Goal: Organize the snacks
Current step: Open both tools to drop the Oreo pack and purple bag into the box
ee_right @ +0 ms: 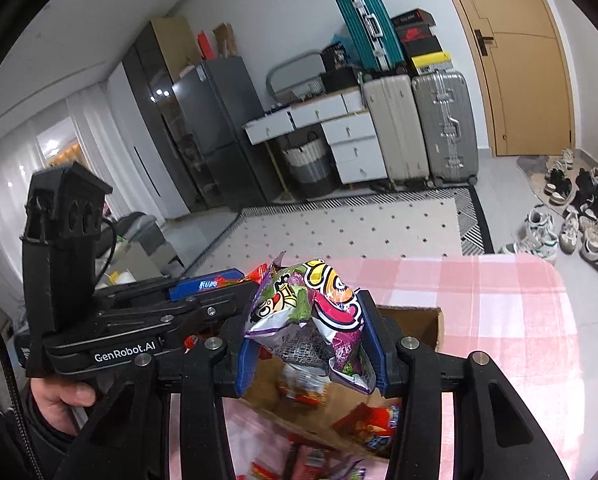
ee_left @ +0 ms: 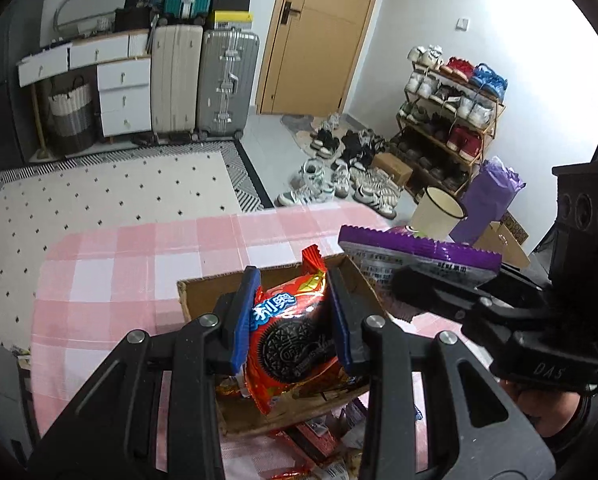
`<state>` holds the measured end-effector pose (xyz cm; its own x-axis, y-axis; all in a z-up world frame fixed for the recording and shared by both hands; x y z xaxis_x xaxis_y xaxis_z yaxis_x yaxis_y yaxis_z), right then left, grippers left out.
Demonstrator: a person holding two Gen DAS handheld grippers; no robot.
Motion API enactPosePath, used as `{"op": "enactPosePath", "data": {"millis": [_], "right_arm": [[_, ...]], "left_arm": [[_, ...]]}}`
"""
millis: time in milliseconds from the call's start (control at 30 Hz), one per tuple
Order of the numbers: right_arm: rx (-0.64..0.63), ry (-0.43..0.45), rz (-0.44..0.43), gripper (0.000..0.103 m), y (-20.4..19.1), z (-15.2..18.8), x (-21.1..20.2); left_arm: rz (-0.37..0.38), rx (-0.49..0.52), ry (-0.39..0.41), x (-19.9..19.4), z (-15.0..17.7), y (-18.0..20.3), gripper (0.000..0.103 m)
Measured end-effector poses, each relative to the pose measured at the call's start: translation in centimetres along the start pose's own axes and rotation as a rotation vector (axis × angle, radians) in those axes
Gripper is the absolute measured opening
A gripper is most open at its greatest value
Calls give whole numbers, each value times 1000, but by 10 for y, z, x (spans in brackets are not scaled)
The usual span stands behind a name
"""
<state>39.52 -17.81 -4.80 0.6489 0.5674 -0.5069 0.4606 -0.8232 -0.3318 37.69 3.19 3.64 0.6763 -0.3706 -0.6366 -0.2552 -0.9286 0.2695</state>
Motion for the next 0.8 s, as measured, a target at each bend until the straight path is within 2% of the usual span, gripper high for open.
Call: {"op": "enactPosePath", "data": {"millis": [167,500,600,733,800], "right_arm": [[23,-37,19,45,17,9,28],[50,-114,37,46,37,30,69],[60,-120,42,52,42,34,74],[66,-93,58,54,45,32,65],[69,-77,53,55,45,30,56]], "left_arm": [[-3,-22,-33,36,8,-16,30],[10,-35,-83,82,23,-33,30],[-6,-34,-94,86,25,-35,31],[-25,-51,-87,81,31,-42,47],[-28,-55,-65,71,32,-40,48]]}}
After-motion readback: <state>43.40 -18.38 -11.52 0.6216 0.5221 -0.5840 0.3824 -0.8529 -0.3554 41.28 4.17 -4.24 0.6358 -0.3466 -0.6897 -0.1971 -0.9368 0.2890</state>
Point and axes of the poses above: each gripper's, at about its wrist camera, not at the fingertips, and x roughly the way its jaws point, y to its right, z to its underside, the point moved 3 cm from there along x, roughly the way its jaws point, and after that the axes turned 4 degrees about z, right-handed, at the moved point
